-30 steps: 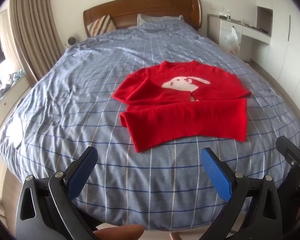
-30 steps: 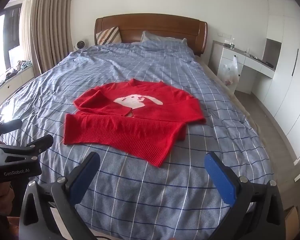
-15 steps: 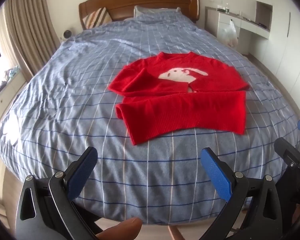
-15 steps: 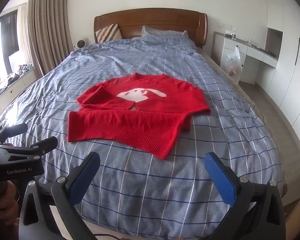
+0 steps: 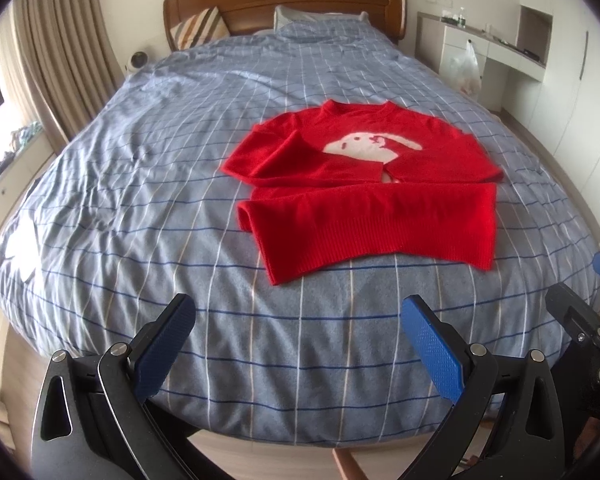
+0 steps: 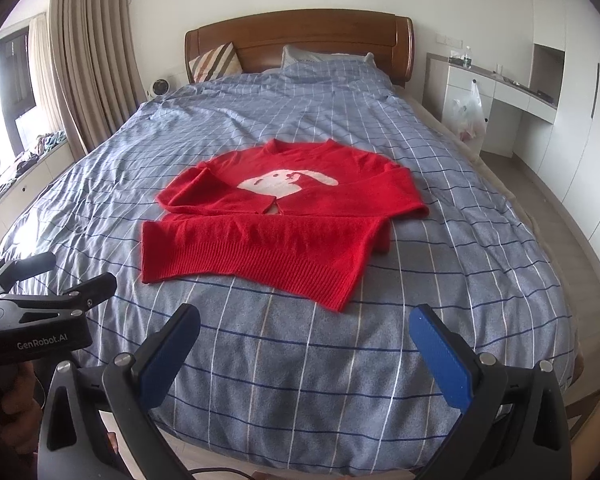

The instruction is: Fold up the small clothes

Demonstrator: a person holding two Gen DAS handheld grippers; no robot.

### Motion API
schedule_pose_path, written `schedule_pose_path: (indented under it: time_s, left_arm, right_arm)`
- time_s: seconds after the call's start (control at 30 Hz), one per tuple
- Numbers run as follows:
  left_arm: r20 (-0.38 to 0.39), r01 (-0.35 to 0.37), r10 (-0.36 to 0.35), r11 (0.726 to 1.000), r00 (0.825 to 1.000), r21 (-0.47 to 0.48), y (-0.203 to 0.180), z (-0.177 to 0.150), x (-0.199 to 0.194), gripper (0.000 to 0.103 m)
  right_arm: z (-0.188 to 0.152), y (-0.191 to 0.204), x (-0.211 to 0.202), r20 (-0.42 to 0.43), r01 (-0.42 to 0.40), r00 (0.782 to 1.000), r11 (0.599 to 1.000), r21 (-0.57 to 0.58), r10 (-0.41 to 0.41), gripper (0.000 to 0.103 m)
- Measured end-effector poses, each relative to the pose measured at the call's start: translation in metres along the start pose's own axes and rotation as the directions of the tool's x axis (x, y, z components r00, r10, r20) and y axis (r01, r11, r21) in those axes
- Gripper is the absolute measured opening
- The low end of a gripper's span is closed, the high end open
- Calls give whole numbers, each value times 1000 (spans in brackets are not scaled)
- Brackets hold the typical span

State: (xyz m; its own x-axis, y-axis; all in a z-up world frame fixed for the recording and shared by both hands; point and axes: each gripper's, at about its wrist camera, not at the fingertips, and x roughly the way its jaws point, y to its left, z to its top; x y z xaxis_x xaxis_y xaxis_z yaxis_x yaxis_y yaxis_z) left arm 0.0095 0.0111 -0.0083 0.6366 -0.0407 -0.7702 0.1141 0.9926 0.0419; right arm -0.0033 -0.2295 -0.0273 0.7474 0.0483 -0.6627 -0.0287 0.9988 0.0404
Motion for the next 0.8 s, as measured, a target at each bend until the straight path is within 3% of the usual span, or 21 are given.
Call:
schedule_pose_path:
  time_s: [0.2,0.43,0.8]
  left_arm:
    - [37,-7,7,1000,999,1,1,1,-7,103]
    - [35,11,-11,1000,999,-12,5,1,-7,103]
    - [29,13,-13,1000,999,-5,0,0,-6,103]
  right_arm:
    - [7,-1,-6,20,-37,999,999,28,37,103]
    - [7,2,-2,10,12,1000,1000,-1,-12,103]
    - [3,5,0,4,12,1000,1000,-28,-12,103]
